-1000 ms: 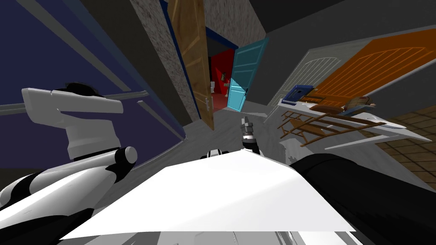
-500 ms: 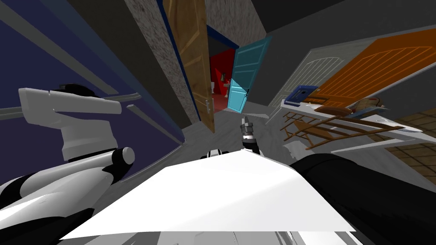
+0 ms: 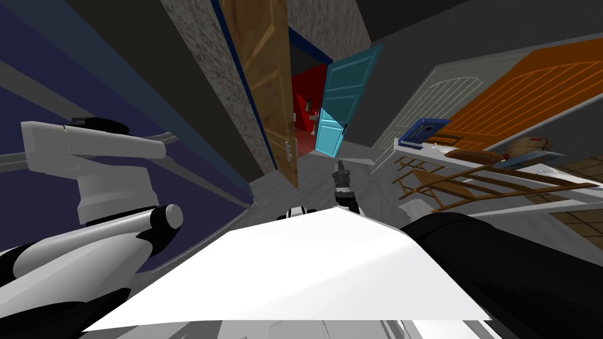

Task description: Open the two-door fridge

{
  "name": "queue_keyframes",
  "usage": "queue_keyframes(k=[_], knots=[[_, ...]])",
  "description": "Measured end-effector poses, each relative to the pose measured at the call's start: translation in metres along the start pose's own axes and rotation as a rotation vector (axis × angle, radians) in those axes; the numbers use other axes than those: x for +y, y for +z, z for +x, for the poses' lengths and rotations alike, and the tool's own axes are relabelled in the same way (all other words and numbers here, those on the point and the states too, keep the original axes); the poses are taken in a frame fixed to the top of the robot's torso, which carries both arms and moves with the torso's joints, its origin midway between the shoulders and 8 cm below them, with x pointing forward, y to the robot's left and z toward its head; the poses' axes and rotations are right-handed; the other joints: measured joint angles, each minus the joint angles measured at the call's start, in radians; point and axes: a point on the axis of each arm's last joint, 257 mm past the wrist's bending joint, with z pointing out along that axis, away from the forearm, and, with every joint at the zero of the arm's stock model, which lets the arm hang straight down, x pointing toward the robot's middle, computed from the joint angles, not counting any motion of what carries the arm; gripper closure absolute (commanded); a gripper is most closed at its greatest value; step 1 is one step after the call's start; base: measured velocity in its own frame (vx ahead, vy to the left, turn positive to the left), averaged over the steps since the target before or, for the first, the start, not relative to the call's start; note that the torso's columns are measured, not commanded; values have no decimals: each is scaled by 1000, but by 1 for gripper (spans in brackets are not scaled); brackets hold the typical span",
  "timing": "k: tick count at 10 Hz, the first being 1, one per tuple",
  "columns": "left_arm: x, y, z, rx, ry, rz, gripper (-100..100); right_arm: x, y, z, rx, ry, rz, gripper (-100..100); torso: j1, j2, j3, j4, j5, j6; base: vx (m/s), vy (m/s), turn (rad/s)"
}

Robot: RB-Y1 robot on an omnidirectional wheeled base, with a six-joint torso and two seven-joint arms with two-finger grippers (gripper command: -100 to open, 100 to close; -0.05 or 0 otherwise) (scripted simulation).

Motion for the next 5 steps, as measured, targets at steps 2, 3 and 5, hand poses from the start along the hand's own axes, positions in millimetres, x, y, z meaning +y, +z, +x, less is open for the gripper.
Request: queue_keyframes(k=[2,3,5], knots=[[7,1,-3,-12,25,-19,-100,0,0,0,0,0,0,0,3,-5,-4,-1,1,0,165,9,-16],[7,1,-3,-13,27,-20,-100,0,0,0,0,0,0,0,2,0,-1,-1,1,0,-2,90,-80],[-3,-9,6,-21,33,-29,-100,0,0,0,0,0,-1,0,5,6,4,2,2,0,-62,182,-99]])
